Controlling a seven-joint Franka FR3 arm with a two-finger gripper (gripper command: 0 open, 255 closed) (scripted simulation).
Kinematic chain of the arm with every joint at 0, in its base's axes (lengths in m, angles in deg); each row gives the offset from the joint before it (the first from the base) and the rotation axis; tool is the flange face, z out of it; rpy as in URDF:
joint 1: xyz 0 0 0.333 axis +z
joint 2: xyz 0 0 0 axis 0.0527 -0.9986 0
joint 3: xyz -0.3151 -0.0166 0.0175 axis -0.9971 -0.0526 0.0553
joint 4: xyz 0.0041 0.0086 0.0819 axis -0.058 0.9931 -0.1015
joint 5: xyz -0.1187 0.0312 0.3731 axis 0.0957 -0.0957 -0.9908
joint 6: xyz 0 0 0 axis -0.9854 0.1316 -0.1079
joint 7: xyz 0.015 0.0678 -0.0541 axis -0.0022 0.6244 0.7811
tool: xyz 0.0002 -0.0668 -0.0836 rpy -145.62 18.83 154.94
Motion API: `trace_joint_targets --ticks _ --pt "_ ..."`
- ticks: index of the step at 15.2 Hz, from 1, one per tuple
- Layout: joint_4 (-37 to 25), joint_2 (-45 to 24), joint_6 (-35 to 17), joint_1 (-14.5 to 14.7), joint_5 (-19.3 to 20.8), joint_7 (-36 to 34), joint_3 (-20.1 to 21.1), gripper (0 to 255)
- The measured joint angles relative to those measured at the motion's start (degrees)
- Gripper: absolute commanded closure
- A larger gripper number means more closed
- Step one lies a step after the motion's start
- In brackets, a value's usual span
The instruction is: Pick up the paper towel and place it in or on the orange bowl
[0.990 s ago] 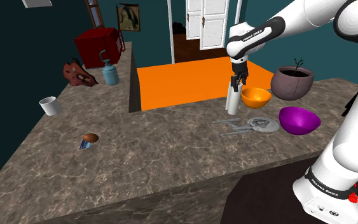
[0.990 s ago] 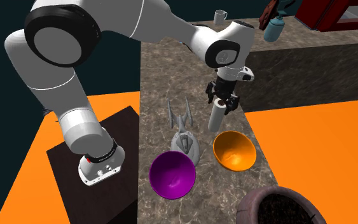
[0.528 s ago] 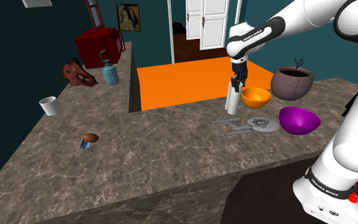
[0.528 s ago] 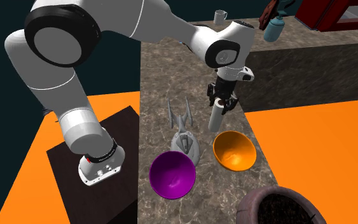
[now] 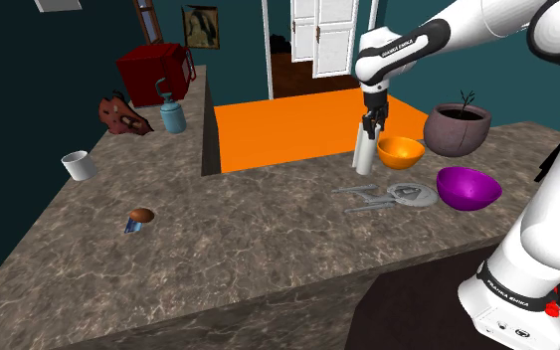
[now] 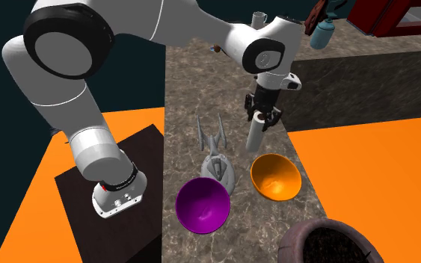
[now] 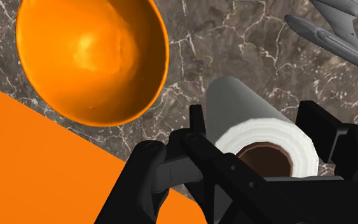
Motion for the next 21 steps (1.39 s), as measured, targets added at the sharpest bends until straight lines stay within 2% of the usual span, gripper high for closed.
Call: trace_joint_targets --ticks 21 --pt "-13.0 2.9 15.7 0.4 0.3 1.4 0.2 255"
